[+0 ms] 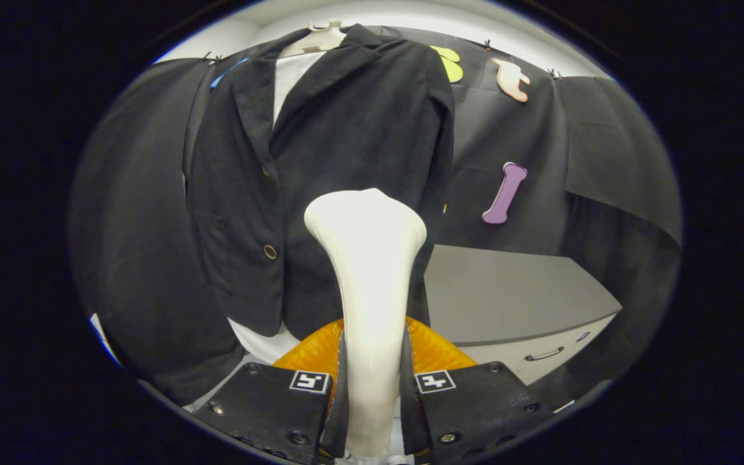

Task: Iron the clothes twice with a garment steamer, once on the left side and once on the right side.

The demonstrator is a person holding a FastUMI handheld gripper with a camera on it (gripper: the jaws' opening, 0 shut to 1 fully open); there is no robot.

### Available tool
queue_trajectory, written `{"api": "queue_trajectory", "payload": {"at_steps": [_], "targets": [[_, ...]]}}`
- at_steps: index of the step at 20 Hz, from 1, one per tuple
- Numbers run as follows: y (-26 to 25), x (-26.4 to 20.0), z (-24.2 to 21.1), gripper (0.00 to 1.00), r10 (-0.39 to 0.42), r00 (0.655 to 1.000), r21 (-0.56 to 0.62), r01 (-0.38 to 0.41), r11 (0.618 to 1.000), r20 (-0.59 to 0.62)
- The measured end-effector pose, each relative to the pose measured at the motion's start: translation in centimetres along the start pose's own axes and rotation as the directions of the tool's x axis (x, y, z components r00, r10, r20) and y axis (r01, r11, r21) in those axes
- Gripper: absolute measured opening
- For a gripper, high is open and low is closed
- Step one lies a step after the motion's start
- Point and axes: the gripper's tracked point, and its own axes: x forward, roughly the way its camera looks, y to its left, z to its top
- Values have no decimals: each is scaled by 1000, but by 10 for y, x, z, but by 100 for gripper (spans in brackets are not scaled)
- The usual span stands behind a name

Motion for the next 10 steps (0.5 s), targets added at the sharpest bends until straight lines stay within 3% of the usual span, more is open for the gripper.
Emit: {"api": "queue_trajectory", "payload": {"at_steps": [10], "targets": [[12, 21, -68, 35, 22, 994, -34, -26, 999, -109]]}}
